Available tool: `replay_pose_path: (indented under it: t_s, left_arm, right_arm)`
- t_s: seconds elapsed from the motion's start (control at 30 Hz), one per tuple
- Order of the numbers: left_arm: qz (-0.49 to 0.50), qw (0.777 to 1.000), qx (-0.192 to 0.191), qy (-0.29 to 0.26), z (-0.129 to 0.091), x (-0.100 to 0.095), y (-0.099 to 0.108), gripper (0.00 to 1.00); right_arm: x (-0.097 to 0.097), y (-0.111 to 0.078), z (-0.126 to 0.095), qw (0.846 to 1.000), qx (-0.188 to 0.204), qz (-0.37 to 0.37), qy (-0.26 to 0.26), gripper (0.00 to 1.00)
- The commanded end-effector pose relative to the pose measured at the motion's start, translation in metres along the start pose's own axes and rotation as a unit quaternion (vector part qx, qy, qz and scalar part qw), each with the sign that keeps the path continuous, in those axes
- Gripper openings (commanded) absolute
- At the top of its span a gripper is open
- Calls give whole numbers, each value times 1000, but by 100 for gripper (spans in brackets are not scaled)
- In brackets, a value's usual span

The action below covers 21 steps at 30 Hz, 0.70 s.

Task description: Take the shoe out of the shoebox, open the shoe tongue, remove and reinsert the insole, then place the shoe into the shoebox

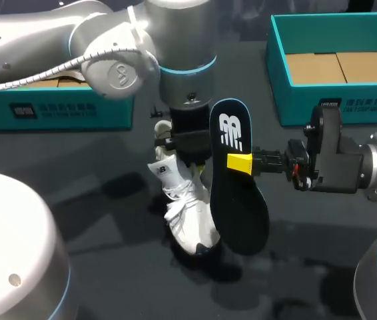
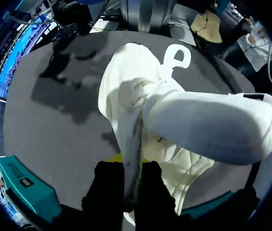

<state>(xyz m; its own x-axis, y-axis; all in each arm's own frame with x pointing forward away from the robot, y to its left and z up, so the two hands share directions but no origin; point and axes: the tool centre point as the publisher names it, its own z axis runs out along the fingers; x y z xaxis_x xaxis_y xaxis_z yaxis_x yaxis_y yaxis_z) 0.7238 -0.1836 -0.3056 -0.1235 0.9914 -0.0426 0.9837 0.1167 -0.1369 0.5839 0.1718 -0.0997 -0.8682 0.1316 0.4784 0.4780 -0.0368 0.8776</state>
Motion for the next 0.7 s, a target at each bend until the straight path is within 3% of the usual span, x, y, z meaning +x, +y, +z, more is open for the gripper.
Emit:
replay_pose_path:
  t_s: [0.03,0.7]
  left_arm:
    - [32,999,5,-7,8,6,5,0]
    - [68,998,-2,13,46,-7,4,0]
  right_arm:
    - [7,2,5,1000,-2,0,-10,0]
    - [7,2,5,1000,-2,0,-10,0]
